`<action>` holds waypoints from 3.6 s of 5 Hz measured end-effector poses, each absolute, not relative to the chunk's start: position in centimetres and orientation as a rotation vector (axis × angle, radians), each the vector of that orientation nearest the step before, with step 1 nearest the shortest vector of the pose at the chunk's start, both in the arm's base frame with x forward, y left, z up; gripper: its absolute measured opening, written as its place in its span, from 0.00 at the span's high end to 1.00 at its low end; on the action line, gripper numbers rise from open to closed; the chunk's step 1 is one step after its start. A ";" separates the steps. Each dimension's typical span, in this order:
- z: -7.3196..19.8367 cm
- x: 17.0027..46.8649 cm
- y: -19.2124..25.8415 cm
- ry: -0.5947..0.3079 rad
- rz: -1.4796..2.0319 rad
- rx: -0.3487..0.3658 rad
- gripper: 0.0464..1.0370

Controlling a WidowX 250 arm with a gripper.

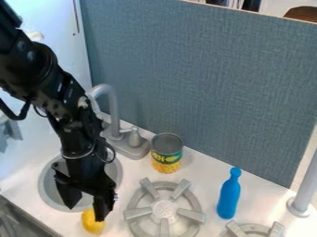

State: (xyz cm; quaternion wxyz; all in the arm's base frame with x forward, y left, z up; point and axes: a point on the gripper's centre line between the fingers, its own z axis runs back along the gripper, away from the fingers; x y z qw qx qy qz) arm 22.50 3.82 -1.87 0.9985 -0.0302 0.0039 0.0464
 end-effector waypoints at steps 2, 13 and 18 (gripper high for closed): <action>-3.2 22.5 4.8 0.035 0.149 -0.056 0.03; -8.2 23.5 7.2 -0.047 0.987 0.113 0.03; -9.1 24.0 4.3 0.047 0.750 0.129 0.36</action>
